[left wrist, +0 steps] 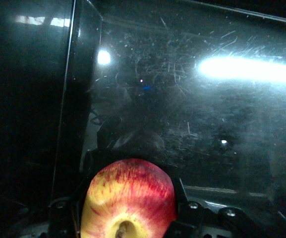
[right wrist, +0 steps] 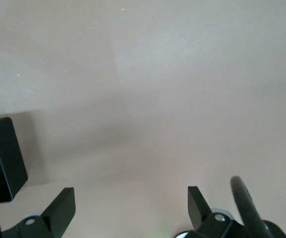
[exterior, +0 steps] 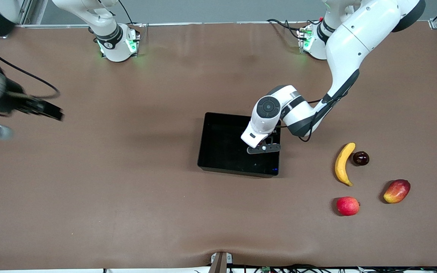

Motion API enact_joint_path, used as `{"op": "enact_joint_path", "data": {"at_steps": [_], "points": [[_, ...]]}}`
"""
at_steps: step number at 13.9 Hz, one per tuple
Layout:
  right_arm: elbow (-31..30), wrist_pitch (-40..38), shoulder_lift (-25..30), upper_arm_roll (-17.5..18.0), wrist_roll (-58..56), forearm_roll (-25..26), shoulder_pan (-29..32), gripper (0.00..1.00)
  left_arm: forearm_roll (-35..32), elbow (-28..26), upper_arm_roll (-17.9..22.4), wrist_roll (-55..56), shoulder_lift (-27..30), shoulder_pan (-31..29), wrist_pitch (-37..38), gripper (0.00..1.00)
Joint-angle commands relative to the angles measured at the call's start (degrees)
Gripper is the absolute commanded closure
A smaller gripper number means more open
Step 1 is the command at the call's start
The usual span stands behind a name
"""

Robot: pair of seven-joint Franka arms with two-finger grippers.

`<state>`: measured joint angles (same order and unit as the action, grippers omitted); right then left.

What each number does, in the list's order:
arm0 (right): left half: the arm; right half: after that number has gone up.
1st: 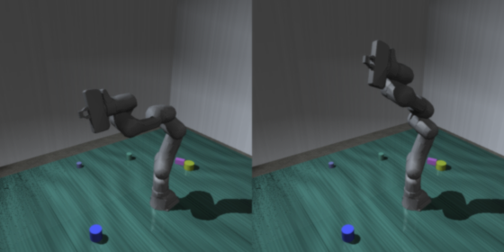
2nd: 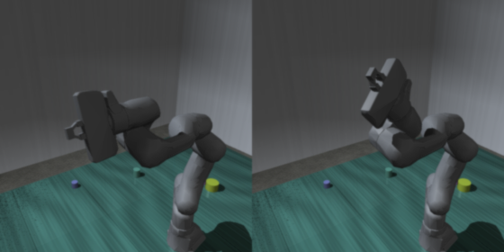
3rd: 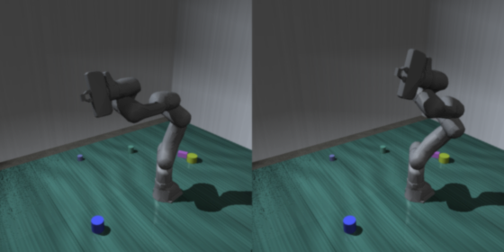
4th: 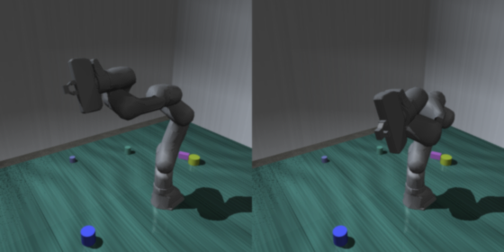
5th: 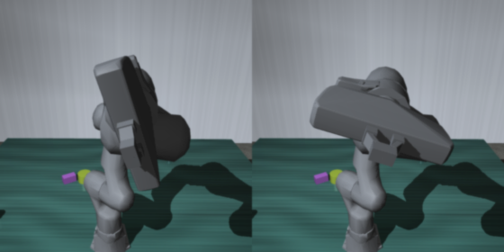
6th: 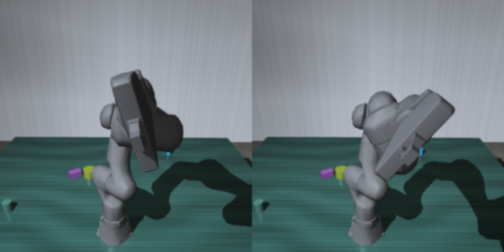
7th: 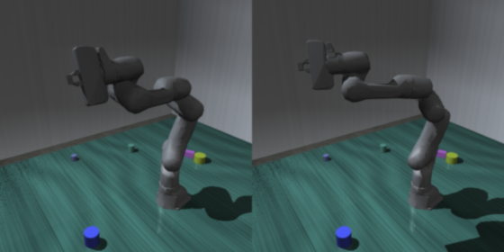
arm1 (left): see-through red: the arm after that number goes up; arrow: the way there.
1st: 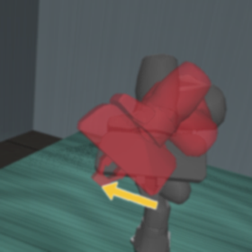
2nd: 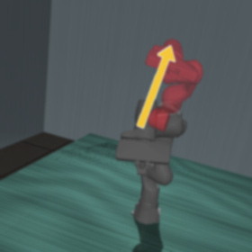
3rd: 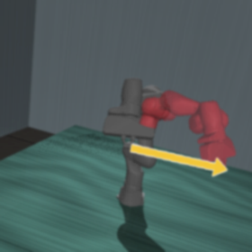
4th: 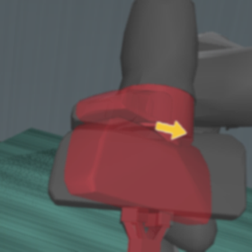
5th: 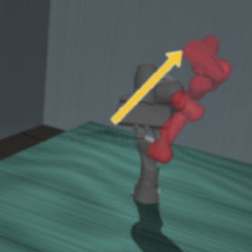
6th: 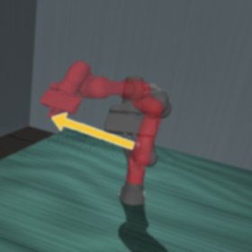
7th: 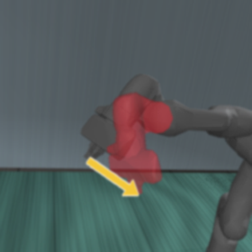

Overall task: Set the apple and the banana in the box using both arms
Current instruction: 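Carry the apple into the box with the left gripper and release it, then move the left gripper to the yellow banana and grasp it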

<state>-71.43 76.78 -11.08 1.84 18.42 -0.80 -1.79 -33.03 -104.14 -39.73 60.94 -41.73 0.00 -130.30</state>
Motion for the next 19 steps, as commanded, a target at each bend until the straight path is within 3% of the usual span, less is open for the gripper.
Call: {"op": "enact_joint_path", "data": {"at_steps": [1, 3, 6, 9, 11, 19], "points": [[-3.9, 1.8, 5.8, 1.0, -1.9, -3.4, 4.8, 0.0, -1.6, 1.2, 0.3, 1.8, -0.1, 0.6, -0.2, 0.01], [-4.9, 1.4, 8.8, 0.9, -3.4, -2.5, 4.7, 0.0, -1.6, 1.5, 0.3, 1.7, 1.2, 1.1, 0.4, 0.0], [-12.8, -1.6, 12.1, 0.1, -4.7, -0.9, 7.0, 0.0, -0.5, 1.7, -0.3, 1.5, 7.5, 0.2, 2.8, 0.0], [-15.1, -2.2, 14.1, 0.5, -7.9, 1.1, 5.4, 0.0, 2.4, 6.5, -0.4, -2.0, 11.1, -1.7, 7.8, 0.0], [-16.6, -1.8, 15.0, 0.5, -8.4, 1.1, 5.3, 0.0, 3.4, 10.5, -0.3, -9.0, 11.1, -3.7, 11.5, 0.0], [-15.4, 1.4, 14.5, 0.1, -11.7, 1.3, 6.0, 0.0, 2.9, 9.0, 0.2, -47.6, 6.2, -20.5, 12.6, 0.0]]}}
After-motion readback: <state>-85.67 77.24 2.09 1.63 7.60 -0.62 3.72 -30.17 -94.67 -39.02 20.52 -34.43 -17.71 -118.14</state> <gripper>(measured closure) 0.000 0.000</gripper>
